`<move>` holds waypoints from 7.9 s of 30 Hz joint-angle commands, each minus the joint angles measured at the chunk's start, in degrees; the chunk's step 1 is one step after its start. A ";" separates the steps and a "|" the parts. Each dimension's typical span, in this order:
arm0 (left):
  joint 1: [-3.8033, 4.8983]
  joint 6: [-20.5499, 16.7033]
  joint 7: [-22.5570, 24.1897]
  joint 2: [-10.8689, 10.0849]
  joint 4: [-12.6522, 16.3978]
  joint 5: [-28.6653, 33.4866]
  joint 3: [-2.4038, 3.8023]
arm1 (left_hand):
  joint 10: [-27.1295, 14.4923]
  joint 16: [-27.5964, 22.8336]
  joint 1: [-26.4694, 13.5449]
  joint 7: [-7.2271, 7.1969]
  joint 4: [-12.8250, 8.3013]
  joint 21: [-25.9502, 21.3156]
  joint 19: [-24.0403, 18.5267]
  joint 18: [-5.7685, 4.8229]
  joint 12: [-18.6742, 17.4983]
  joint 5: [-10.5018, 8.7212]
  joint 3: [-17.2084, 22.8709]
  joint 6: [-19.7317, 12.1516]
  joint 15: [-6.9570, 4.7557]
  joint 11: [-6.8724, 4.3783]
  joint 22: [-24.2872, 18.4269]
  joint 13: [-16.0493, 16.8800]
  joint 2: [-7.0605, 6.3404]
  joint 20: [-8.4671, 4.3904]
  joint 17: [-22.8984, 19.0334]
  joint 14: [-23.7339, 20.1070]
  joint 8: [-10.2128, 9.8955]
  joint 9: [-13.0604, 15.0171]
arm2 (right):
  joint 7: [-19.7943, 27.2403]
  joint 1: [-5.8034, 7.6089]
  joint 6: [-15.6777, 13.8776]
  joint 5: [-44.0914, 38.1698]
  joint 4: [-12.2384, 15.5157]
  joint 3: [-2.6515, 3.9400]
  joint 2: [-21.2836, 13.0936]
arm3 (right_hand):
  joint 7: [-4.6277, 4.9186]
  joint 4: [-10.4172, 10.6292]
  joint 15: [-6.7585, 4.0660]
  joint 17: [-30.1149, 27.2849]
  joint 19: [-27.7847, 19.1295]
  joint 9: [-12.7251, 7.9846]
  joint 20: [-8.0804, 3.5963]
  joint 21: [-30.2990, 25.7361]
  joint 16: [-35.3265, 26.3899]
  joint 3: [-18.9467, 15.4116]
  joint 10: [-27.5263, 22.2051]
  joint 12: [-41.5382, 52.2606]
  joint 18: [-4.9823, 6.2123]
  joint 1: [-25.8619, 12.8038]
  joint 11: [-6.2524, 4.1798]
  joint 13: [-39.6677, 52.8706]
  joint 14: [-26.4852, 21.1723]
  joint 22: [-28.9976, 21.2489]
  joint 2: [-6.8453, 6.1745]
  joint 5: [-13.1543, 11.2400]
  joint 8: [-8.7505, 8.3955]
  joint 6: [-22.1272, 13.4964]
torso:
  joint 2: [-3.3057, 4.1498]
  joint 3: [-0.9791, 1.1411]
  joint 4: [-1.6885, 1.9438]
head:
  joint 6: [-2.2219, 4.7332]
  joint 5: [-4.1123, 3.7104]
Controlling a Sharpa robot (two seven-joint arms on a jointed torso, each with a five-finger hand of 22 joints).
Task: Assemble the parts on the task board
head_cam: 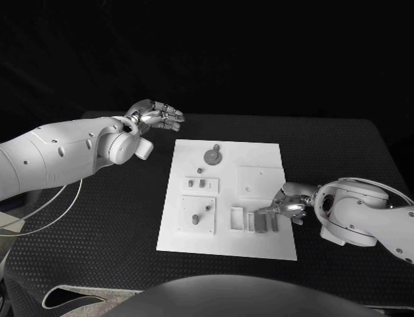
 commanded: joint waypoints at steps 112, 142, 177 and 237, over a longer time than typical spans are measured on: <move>0.04 1.10 -0.34 0.18 0.07 -0.11 0.01 | 0.11 -0.76 -0.56 1.20 0.63 0.00 -1.74 -0.10 0.04 -0.14 -0.52 -0.33 0.34 0.23 -0.42 -0.41 0.15 0.56 0.41 0.20 0.44 -0.23 | -2.79 2.35 0.79 17.41 -7.40 -2.53 11.14 | 0.04 -19.84 -0.45 -1.56 -1.15 -0.59 0.61 2.87 0.97 2.79 3.22 0.01 0.78 -3.28 -0.74 2.02 0.27 1.15 12.48 0.05 -3.26 6.57 | 0.03 0.01 -0.10 | -0.17 0.70; 0.04 1.32 -0.43 0.14 0.03 -0.11 0.01 | 0.09 -0.86 -0.55 1.22 0.86 0.09 -1.87 -0.15 0.04 0.24 -0.38 -0.38 0.36 0.24 -0.43 -0.51 0.38 0.55 0.51 0.20 0.46 -0.29 | -2.58 1.85 1.32 17.25 -8.43 -2.65 11.83 | 0.17 -17.27 -0.38 -2.93 -1.03 -0.98 0.39 2.41 0.55 4.54 2.01 -2.06 0.78 -8.13 -0.62 1.30 -0.21 0.99 5.06 0.04 -4.19 6.42 | 0.02 -0.04 -0.16 | -0.17 1.05; 0.04 1.44 -0.52 0.11 0.06 -0.11 0.01 | 0.09 -0.94 -0.55 1.22 0.93 0.13 -1.96 -0.16 0.05 0.32 -0.39 -0.41 0.37 0.24 -0.44 -0.58 0.35 0.55 0.59 0.20 0.49 -0.32 | -2.06 1.72 0.53 13.54 -8.36 -2.68 12.22 | 0.34 -16.55 -0.26 -3.75 -1.04 -0.89 0.37 2.23 0.26 5.64 1.17 -3.27 0.78 -8.94 -0.47 0.76 -0.63 1.03 2.03 0.03 -4.54 5.98 | 0.02 -0.06 -0.17 | -0.17 1.22; 0.03 1.49 -0.32 -0.39 0.36 -0.11 -0.01 | 0.23 -1.04 -0.58 1.19 1.01 0.16 -2.14 -0.23 0.13 0.32 -0.44 -0.32 0.37 0.19 -0.46 -0.65 0.36 0.57 0.75 0.26 0.62 -0.35 | -5.24 3.65 5.54 2.97 -2.78 -2.25 0.48 | 0.27 -20.09 -0.23 -3.32 -0.64 -0.08 0.33 2.66 0.67 6.42 2.31 -2.69 0.78 -3.59 -0.52 1.33 0.00 1.18 3.63 0.01 -4.34 6.38 | 0.01 0.01 -0.39 | -0.17 0.10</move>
